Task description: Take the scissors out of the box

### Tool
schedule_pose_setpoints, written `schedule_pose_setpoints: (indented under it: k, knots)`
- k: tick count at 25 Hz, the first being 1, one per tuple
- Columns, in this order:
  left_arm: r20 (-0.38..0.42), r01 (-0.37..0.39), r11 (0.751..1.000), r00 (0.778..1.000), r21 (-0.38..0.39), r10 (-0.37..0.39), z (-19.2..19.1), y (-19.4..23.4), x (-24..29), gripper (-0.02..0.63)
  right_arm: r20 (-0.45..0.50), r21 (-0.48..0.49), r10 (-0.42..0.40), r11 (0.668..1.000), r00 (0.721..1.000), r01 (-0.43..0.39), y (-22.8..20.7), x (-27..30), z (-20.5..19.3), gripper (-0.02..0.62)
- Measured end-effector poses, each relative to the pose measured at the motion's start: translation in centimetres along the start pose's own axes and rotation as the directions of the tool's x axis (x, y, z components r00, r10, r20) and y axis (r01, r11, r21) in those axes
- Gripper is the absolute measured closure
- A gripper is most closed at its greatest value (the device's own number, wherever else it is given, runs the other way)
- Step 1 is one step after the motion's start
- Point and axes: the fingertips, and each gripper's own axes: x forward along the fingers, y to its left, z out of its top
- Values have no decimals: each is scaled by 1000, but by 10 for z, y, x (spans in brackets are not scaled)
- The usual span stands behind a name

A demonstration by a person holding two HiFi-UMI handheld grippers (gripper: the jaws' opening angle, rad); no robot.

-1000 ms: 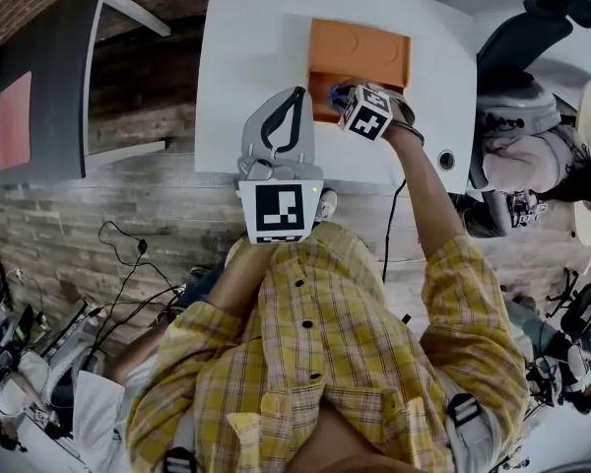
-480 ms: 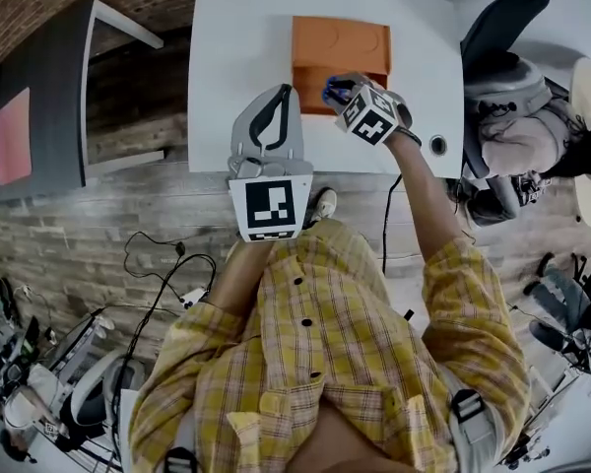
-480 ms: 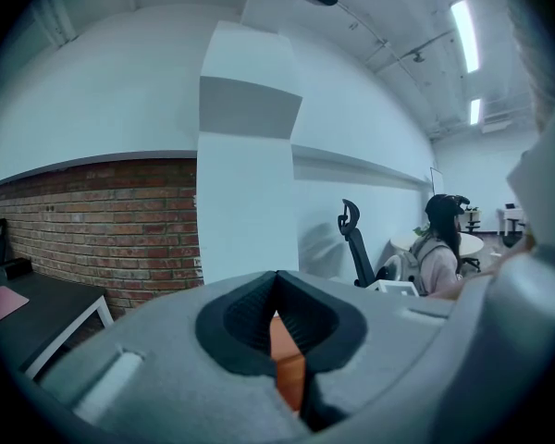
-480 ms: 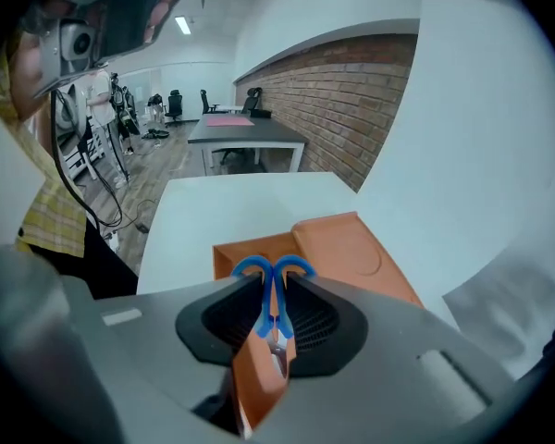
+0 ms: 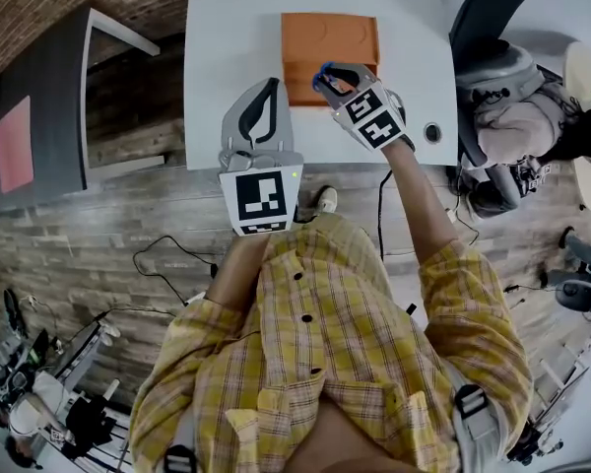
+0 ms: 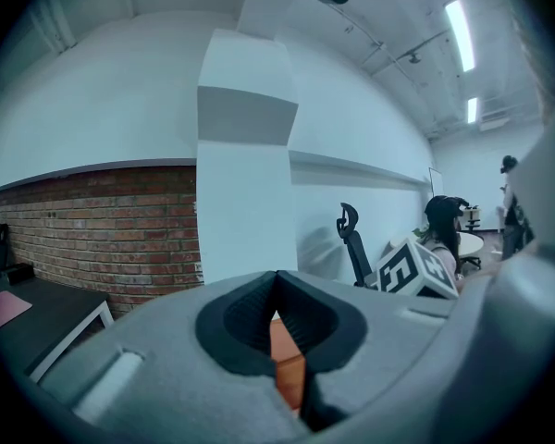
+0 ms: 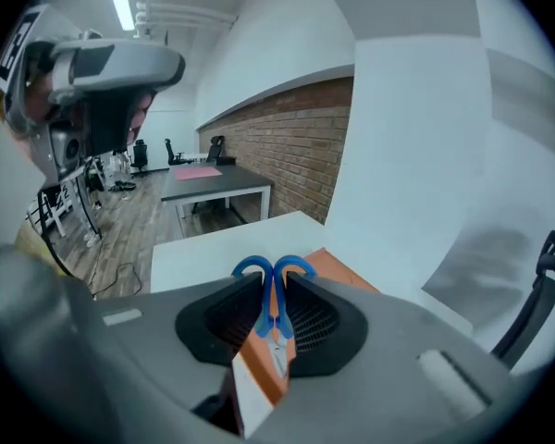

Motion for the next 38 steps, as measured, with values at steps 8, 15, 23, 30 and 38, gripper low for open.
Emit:
schedule_pose_setpoints:
  k: [8, 15, 23, 30, 38]
  knots:
    - [17, 8, 1000, 1000, 10, -8, -2, -8, -7, 605, 147, 158, -92, 985, 985, 68, 2, -35, 25, 506]
    - [40, 4, 1000, 999, 19, -5, 11, -8, -21, 604, 257, 253, -156, 963, 954, 89, 9, -68, 55, 505]
    - [57, 15, 1000, 998, -1, -15, 19, -17, -27, 604, 356, 320, -239, 939, 903, 122, 10, -107, 74, 505]
    - [62, 34, 999, 998, -20, -33, 23, -24, -22, 604, 409, 381, -317, 911, 856, 156, 4, -135, 89, 505]
    - [67, 55, 998, 996, -25, -53, 29, -32, -24, 604, 447, 400, -360, 899, 819, 177, 9, -159, 102, 505]
